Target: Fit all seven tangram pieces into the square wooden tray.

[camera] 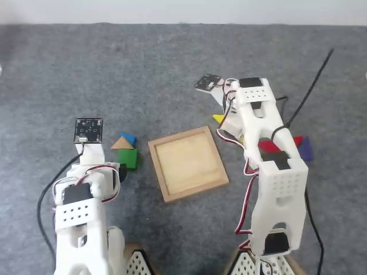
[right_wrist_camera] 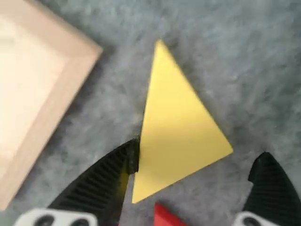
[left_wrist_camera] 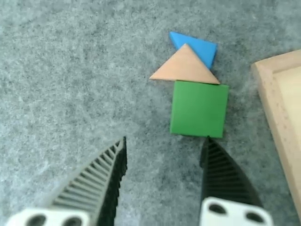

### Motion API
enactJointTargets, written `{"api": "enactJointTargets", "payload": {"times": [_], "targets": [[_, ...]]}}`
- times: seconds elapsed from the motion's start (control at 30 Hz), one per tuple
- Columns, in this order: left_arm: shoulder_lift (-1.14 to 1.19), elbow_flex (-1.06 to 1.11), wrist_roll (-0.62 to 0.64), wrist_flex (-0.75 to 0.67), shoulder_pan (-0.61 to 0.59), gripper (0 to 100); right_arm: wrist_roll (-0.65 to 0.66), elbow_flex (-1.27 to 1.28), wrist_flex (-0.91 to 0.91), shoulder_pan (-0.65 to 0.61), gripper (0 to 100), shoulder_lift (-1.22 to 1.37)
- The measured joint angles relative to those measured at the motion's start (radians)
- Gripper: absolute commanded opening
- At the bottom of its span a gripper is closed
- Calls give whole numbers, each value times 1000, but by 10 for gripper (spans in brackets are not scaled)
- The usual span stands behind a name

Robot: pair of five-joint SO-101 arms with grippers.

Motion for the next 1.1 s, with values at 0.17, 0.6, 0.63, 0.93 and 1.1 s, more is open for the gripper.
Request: {"api": "enactJointTargets", "payload": {"times": [0.17,0.6,0.63,0.93,1.1], "targets": [[0,0,0,0,0,250,0,0,-46,-3,378,0],[0,0,0,0,0,250,17,-95,-21,-6,376,106],[0,0,0,0,0,250,17,-95,-21,-6,376,106],[0,0,0,0,0,250,-41,-117,60,-3,375,107],[0,0,0,0,0,250,-80,-117,74,-2,375,109]]}}
